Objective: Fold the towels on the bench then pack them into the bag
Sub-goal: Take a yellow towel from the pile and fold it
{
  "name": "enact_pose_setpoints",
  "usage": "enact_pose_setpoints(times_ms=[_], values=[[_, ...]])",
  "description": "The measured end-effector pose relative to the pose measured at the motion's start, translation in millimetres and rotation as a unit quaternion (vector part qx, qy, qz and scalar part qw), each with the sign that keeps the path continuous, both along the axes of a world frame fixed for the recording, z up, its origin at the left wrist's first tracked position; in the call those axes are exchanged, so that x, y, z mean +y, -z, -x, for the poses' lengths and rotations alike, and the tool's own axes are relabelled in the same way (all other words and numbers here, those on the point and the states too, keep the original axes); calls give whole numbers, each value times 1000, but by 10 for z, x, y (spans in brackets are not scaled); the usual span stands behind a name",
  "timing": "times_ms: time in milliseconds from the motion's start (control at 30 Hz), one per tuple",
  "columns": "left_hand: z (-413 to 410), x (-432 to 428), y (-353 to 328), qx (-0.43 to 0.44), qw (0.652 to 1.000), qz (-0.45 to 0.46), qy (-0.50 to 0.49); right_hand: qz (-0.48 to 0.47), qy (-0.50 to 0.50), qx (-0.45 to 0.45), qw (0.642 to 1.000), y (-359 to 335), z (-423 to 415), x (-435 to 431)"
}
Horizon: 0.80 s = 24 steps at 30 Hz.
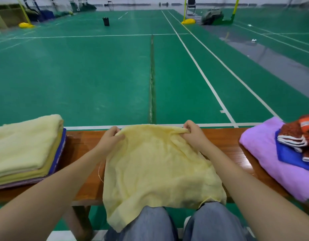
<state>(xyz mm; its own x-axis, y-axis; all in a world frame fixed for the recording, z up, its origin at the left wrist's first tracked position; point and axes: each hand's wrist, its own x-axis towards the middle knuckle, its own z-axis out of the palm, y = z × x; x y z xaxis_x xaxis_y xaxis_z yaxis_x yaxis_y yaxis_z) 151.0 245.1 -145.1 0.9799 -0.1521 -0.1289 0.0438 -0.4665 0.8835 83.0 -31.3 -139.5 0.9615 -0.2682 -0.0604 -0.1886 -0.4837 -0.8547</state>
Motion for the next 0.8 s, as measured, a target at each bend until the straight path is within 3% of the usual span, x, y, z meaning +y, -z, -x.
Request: enact_pose_setpoints(times_ms=[200, 400, 567, 800], values=[[37, 99, -400, -12, 998, 56, -4, -9, 27, -4, 1000, -332, 175, -155], [129, 153, -622, -46, 998, -9, 29, 29, 45, 35, 998, -446, 353, -327], [171, 329, -659, 2, 995, -76, 71, 38, 50, 51, 997, -550, 506, -418], [295, 329, -727, -3, 998, -33, 46, 53, 13, 45, 997, -657, 667, -462]])
